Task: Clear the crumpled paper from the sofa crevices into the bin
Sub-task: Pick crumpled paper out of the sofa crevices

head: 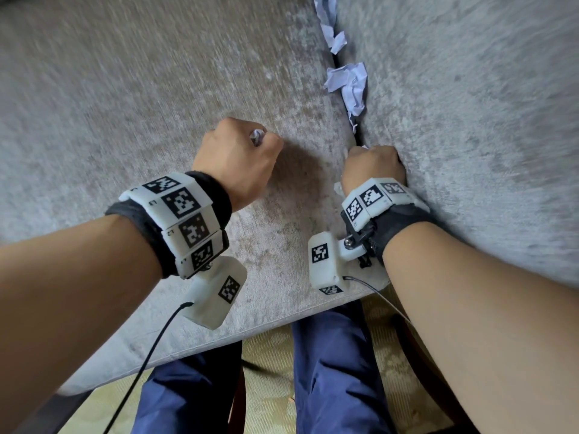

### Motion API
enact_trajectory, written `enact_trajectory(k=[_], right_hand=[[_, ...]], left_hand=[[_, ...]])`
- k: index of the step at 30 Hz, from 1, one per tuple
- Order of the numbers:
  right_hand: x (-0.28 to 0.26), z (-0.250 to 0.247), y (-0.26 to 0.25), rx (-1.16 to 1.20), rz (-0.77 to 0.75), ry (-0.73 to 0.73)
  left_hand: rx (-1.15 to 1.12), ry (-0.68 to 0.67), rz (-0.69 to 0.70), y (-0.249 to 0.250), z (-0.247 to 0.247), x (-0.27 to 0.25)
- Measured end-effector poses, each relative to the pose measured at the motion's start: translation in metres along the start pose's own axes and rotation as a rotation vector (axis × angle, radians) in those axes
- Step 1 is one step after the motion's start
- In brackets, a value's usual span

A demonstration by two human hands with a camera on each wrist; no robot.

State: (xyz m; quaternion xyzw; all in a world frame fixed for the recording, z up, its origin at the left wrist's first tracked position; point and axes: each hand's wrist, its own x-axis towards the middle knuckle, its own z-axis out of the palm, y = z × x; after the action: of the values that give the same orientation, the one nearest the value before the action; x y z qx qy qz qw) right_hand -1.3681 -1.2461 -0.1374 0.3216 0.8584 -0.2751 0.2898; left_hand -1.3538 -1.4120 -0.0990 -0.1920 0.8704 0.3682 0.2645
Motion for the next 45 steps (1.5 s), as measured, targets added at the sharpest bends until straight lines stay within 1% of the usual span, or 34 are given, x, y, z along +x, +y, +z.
enact_trajectory(k=[1, 2, 4, 6, 8, 10, 13, 17, 21, 24, 27, 29, 32, 35, 38, 42, 45], right_hand=[[-0.004, 0.001, 0.002, -0.017, -0.005, 0.045], [-0.008, 0.001, 0.003, 0.015, 0.004, 0.088], [-0.013, 0.003, 0.007, 0.005, -0.037, 0.128], [-0.018, 0.003, 0.011, -0.03, -0.124, 0.117], [-0.024, 0.001, 0.015, -0.044, -0.251, 0.122], [-0.031, 0.001, 0.019, -0.005, -0.357, 0.146], [-0.034, 0.001, 0.024, 0.082, -0.424, 0.182], [-0.03, -0.004, 0.028, 0.098, -0.411, 0.18], [-0.032, -0.009, 0.026, 0.144, -0.366, 0.166], [-0.034, -0.012, 0.026, 0.194, -0.376, 0.115], [-0.031, -0.015, 0.026, 0.182, -0.376, 0.049], [-0.028, -0.017, 0.025, 0.157, -0.39, 0.055], [-0.025, -0.015, 0.026, 0.187, -0.396, 0.067], [-0.024, -0.012, 0.026, 0.196, -0.376, 0.084], [-0.026, -0.012, 0.025, 0.178, -0.358, 0.083], [-0.026, -0.011, 0.02, 0.152, -0.337, 0.099], [-0.024, -0.007, 0.01, 0.091, -0.329, 0.116]], left_hand=[[-0.003, 0.003, 0.005, 0.0, 0.0, 0.0], [-0.003, 0.008, 0.01, 0.001, 0.0, 0.0], [-0.002, 0.016, 0.018, 0.003, 0.001, 0.0], [-0.015, 0.007, 0.023, 0.006, 0.005, 0.002], [-0.038, -0.009, 0.033, 0.011, 0.008, 0.004], [-0.054, -0.019, 0.045, 0.018, 0.012, 0.005], [-0.034, -0.03, 0.08, 0.033, 0.018, 0.01], [0.034, -0.057, 0.149, 0.053, 0.025, 0.023], [0.118, -0.114, 0.175, 0.07, 0.036, 0.035], [0.181, -0.103, 0.14, 0.078, 0.043, 0.045], [0.238, -0.103, 0.113, 0.08, 0.047, 0.054], [0.266, -0.107, 0.112, 0.081, 0.05, 0.057], [0.288, -0.112, 0.105, 0.083, 0.054, 0.062], [0.251, -0.097, 0.072, 0.082, 0.055, 0.061], [0.204, -0.055, 0.076, 0.076, 0.05, 0.056], [0.106, 0.0, 0.042, 0.059, 0.031, 0.045], [0.065, 0.039, 0.032, 0.044, 0.012, 0.034]])
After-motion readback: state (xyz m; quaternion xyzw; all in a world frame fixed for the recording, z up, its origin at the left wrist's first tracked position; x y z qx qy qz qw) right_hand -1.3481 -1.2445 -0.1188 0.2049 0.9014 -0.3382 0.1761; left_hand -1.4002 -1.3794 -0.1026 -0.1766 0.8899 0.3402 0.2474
